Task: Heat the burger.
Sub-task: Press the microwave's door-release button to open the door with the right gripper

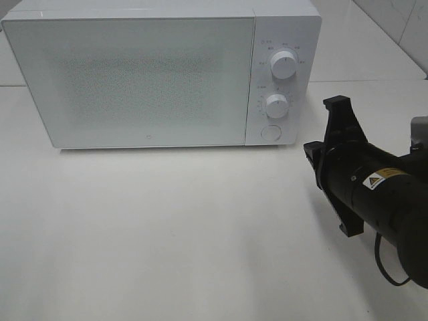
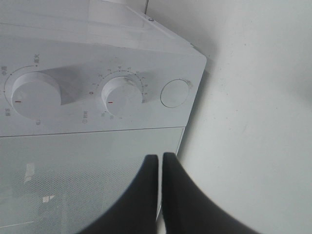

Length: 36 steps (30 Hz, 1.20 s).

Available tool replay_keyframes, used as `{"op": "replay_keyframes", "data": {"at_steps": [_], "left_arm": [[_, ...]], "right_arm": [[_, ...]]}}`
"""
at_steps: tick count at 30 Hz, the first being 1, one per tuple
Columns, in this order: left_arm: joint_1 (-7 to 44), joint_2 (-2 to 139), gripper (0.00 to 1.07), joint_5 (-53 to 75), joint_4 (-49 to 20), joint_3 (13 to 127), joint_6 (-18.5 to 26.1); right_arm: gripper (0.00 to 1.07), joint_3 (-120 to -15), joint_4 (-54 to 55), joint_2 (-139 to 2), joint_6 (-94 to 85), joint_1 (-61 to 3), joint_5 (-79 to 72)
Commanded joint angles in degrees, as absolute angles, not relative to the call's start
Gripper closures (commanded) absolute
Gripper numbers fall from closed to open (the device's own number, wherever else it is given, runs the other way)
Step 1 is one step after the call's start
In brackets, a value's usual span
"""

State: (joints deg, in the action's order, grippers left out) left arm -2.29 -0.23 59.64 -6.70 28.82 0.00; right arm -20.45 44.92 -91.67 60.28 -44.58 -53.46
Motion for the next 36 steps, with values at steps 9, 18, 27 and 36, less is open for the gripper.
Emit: {"op": "replay_keyframes", "data": {"at_steps": [9,18,27,36], "left_arm": [[-2.46,-0.23,0.09,59.13,-7.1,28.82,0.0],[-2.46,-0.23,0.09,59.13,-7.1,28.82,0.0],[-2.46,-0.23,0.09,59.13,-7.1,28.82,0.0],[-2.46,-0.23,0.09,59.13,-7.1,28.82,0.0]], "right_arm": [[1.07,-20.86,42.97,-91.62,66.35,-44.69,-52.14],[1.07,-21.83,45.38,-93.85,66.41,-44.58,-52.65],[1.07,-27.62,45.03,-101.93,72.19,-44.52,-52.88],[1.07,-33.35,45.09,-107.37,72.14,-40.97,-51.97]]}}
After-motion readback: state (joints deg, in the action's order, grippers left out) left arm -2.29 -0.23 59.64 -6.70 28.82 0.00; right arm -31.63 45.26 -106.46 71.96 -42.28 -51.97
